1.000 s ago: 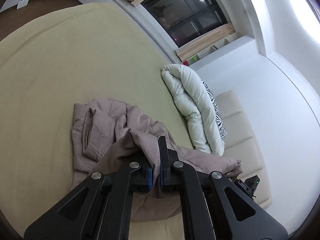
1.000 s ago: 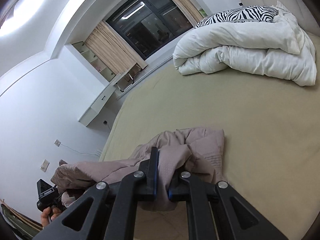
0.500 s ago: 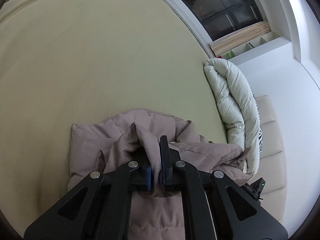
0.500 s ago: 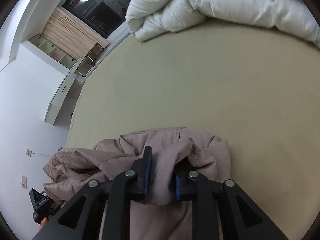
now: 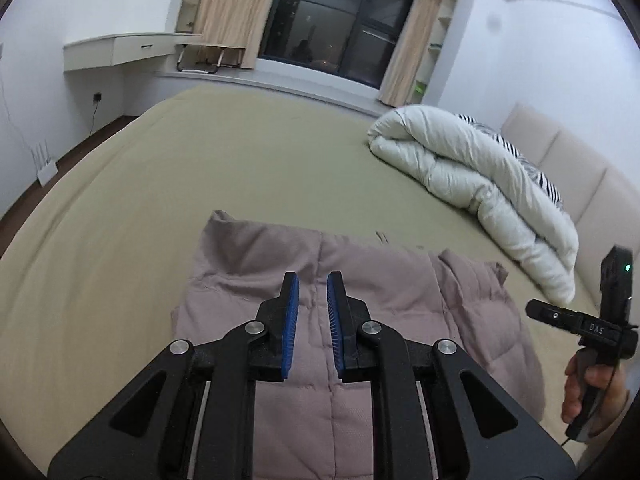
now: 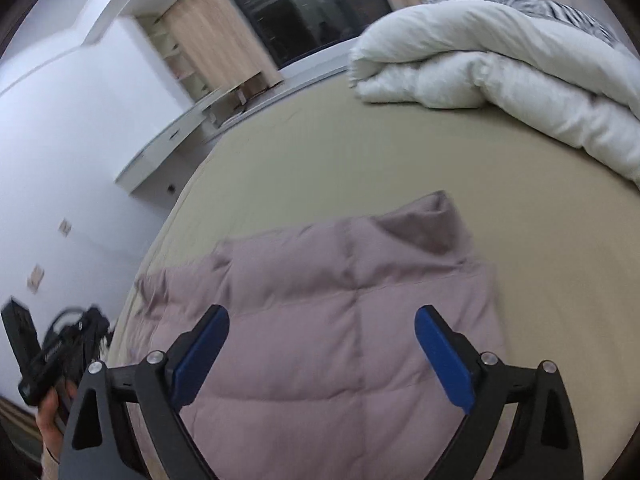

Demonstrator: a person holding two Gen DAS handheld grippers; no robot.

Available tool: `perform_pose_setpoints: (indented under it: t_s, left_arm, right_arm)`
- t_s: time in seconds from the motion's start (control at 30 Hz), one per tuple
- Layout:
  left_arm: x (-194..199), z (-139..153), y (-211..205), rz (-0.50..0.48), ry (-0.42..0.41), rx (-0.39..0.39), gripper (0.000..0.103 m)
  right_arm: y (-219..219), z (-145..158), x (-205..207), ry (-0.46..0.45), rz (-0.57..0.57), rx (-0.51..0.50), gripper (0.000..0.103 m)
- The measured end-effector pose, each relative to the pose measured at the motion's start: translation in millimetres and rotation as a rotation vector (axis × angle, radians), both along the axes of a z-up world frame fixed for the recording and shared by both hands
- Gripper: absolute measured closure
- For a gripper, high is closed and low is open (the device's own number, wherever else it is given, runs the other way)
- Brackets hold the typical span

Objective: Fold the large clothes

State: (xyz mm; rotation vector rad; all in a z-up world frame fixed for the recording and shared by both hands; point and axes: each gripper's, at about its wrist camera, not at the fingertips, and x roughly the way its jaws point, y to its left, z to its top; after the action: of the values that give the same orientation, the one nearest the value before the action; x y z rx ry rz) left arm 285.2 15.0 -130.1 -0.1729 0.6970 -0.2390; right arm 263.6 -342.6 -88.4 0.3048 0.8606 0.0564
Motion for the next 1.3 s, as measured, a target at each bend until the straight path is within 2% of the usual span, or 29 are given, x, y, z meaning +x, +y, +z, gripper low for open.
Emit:
perform_pose_setpoints:
  t_s: [0.07,0.1,0.13,0.23,0.3,0.37,0.6,0.73,1.0,1.3]
  left_arm:
    - [2.1,-13.0,-18.9,-0.024,0.015,0.060,0.090]
    - [4.8,-20.0,-25.9,-0.025,0.018,0.106,0.090]
    - [3.2,-25.9,-23.5,-0.023,0.022,0.139,0.090]
    - [35.2,-51.2,-41.1,-0.016,0.060,0.235,0.090]
    - [59.8,-70.9,-49.6,-0.012,0.109,0.270,0.089]
    - [77.3,-82.9,-53.9,-0.009,0.123,0.285,0.089]
    - [123.4,-117.8,-58.7,-0.001,0.163,0.286,0.089]
    - [135.5,-136.9,-51.8,0.001,0.173,0.238,0.089]
    - [146.3,-157.0,-48.3,0.001,0.176,0.221,0.089]
    - [142.0,-163.2,-36.2,-0.002,0.166,0.192,0.089]
  right_arm:
    - [35.3,-10.6,13.7,0.041,0.077,-0.083,0.039]
    - [47.8,-17.6,22.6,0.055,0.092,-0.120,0.041]
    - [56.9,-24.6,33.8,0.065,0.089,-0.147,0.041]
    - [60.8,-45.7,73.2,0.117,0.059,-0.186,0.041]
    - [57.1,-58.1,97.1,0.147,0.046,-0.220,0.041]
    - [49.5,-68.6,116.2,0.173,0.032,-0.209,0.040]
    - [33.8,-93.2,156.9,0.182,0.002,-0.190,0.038]
    - [34.1,-101.2,158.5,0.160,0.007,-0.175,0.037]
    - [41.6,-108.6,159.9,0.138,0.013,-0.201,0.035]
    - [45.5,-111.9,154.5,0.102,0.007,-0.212,0.035]
